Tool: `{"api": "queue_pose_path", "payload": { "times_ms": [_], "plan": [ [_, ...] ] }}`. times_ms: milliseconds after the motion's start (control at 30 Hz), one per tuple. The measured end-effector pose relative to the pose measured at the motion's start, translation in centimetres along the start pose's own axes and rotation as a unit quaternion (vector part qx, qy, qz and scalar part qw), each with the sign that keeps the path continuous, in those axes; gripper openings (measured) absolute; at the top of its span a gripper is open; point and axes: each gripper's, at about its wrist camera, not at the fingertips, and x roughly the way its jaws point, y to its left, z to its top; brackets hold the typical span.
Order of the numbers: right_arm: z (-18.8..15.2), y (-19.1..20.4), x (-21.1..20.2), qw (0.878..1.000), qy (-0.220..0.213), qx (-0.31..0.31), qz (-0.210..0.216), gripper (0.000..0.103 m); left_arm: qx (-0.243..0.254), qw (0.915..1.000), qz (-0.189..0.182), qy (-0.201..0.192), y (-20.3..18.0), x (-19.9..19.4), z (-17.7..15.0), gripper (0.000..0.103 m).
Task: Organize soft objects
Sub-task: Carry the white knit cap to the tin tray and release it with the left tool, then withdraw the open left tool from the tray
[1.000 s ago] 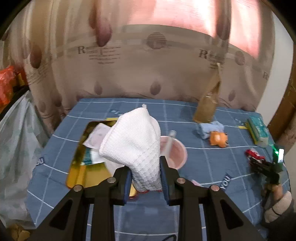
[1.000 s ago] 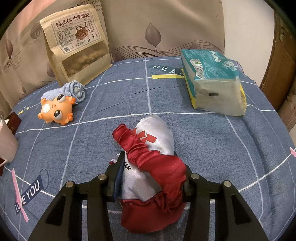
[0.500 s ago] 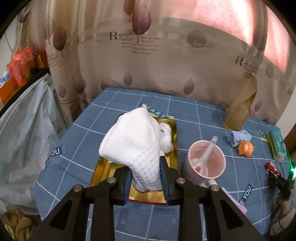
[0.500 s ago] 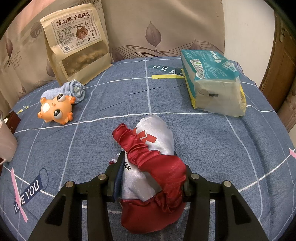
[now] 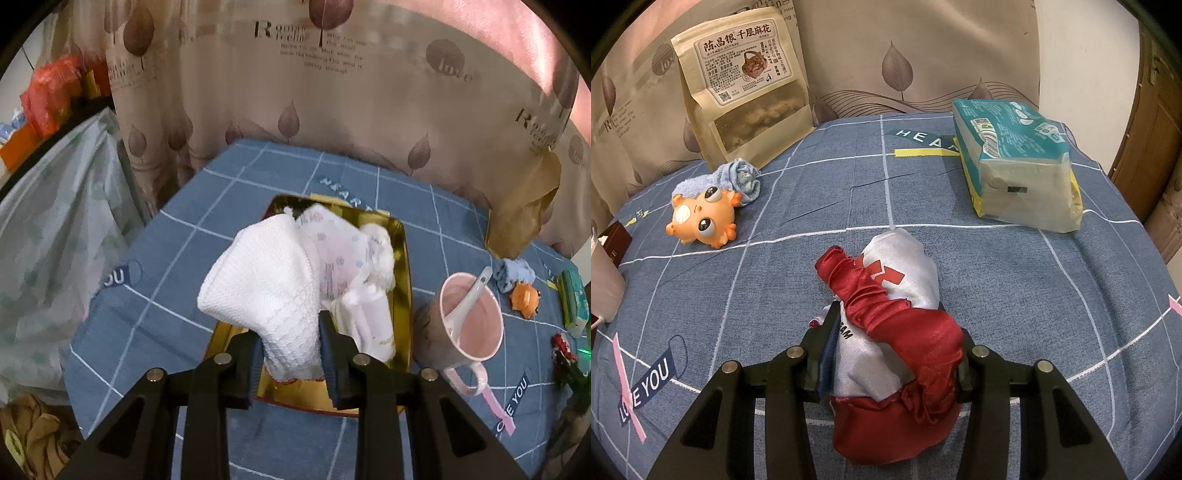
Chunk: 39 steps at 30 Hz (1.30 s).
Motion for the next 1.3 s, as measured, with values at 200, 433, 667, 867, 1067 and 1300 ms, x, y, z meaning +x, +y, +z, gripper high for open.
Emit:
{"api": "queue_pose_path", "payload": {
  "times_ms": [200, 433, 667, 867, 1067, 1300],
  "plan": [
    [0.0, 0.0, 0.0, 1.000, 0.000, 0.000, 0.000, 0.044, 0.002, 0.9994, -0.004, 0.035, -0.5, 2.8, -1.0, 0.027],
    [0.1, 0.1, 0.0, 1.000, 0.000, -0.001, -0.001, 0.044, -0.002, 0.9983, 0.004, 0.058, 0.0, 4.7, -1.9, 0.027],
    [0.1, 0.1, 0.0, 1.000, 0.000, -0.001, -0.001, 0.044, 0.013, 0.9975, 0.030, 0.064, -0.2, 5.2, -2.3, 0.037],
    [0.0, 0.1, 0.0, 1.000, 0.000, -0.001, -0.002, 0.044, 0.015, 0.9981, 0.039, 0.045, -0.2, 3.7, -2.0, 0.058],
    [0.0, 0.2, 0.0, 1.000, 0.000, -0.002, -0.002, 0.044, 0.021, 0.9989, 0.038, 0.015, -0.2, 1.4, -1.3, 0.066],
    [0.0, 0.2, 0.0, 1.000, 0.000, -0.002, -0.003, 0.044, 0.034, 0.9989, 0.033, -0.005, -0.9, -0.2, -1.5, 0.066]
  ]
}}
